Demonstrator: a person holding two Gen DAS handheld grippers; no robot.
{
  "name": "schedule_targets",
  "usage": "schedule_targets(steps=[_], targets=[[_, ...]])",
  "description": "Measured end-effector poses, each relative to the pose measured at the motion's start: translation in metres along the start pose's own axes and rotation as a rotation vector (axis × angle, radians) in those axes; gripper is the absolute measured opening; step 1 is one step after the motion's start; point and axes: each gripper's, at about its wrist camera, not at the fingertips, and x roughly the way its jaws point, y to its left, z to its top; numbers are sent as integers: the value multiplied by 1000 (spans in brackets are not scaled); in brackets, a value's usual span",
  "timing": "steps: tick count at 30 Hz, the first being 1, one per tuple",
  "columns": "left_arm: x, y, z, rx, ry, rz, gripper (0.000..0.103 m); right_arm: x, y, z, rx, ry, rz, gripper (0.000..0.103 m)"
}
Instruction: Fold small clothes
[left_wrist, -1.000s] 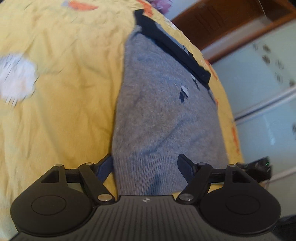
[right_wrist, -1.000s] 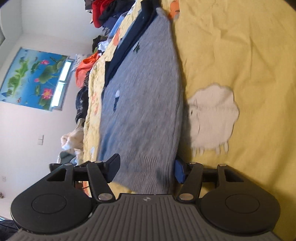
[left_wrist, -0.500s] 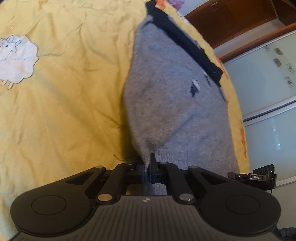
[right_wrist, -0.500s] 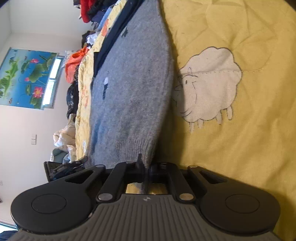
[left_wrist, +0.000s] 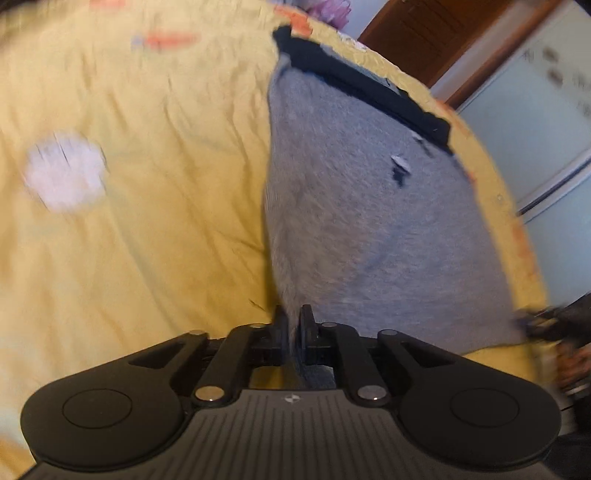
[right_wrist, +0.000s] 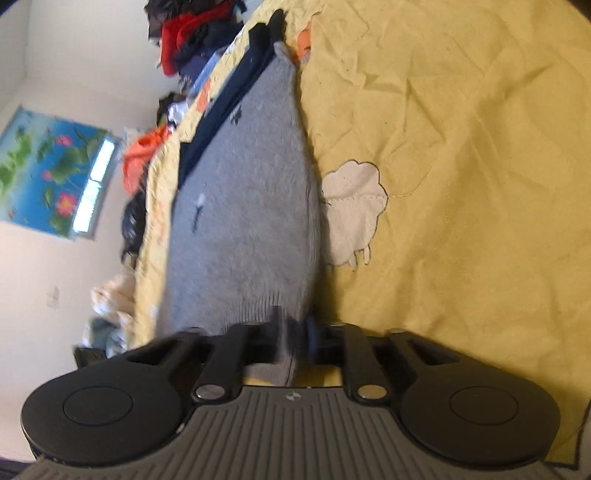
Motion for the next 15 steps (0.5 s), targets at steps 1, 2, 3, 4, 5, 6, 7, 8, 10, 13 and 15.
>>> schedule_targets(steps=[1,2,3,4,5,6,7,8,10,13,15], targets=[[-8,-9,3,65,-30,85,26,-5,1,1,4,-16,14,51],[-17,-21,5,135,-91,205,42,-13,5,4,-11,-53,4,55],[-25,-33,6,203,-183,329,51,-21,12,7,-46,-98,-25,55],[-31,-47,5,274,-290,438,68,-26,24,12,-101,-151,-101,55],[-32,-64,5,362,-394,528,73,-26,42,14,-189,-209,-214,55],[-28,-80,7,430,-456,559,73,-20,63,16,-308,-249,-326,55],[-20,-97,12,473,-494,546,73,-6,83,17,-435,-264,-410,55],[-9,-110,18,485,-503,508,73,12,101,18,-541,-273,-472,55],[27,-130,34,465,-471,406,73,52,128,23,-675,-292,-522,58],[86,-144,60,385,-358,391,73,114,149,45,-707,-300,-476,69],[114,-145,66,323,-306,404,72,152,157,61,-678,-321,-511,69]])
